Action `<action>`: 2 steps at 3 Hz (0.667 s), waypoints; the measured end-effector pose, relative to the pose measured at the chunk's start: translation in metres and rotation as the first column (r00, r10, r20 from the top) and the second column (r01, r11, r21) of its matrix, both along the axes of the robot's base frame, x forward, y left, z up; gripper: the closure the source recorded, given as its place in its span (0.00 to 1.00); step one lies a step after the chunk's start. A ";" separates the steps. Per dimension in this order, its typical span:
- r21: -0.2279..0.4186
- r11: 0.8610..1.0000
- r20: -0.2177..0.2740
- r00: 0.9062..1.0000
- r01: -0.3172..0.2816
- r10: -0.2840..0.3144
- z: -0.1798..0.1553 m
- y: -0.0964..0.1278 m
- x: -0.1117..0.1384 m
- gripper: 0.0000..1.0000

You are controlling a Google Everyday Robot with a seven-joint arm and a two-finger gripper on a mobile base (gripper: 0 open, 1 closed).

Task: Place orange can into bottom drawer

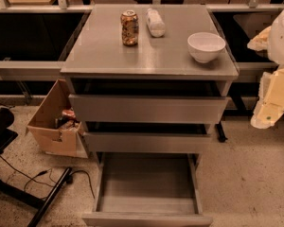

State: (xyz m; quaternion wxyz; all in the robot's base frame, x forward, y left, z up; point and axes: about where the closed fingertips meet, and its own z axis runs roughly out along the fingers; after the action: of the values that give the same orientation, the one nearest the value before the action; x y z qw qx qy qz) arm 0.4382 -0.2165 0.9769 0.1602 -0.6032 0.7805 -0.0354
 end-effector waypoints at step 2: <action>0.034 0.998 0.050 0.998 -0.047 0.045 -0.004 0.000 0.017 0.00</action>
Offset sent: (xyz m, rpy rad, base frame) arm 0.0587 -0.0004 -0.0159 0.1241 -0.1491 0.1586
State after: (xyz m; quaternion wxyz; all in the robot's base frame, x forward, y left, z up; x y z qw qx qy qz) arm 0.4556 -0.2163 0.9734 0.1907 -0.6169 0.7629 -0.0325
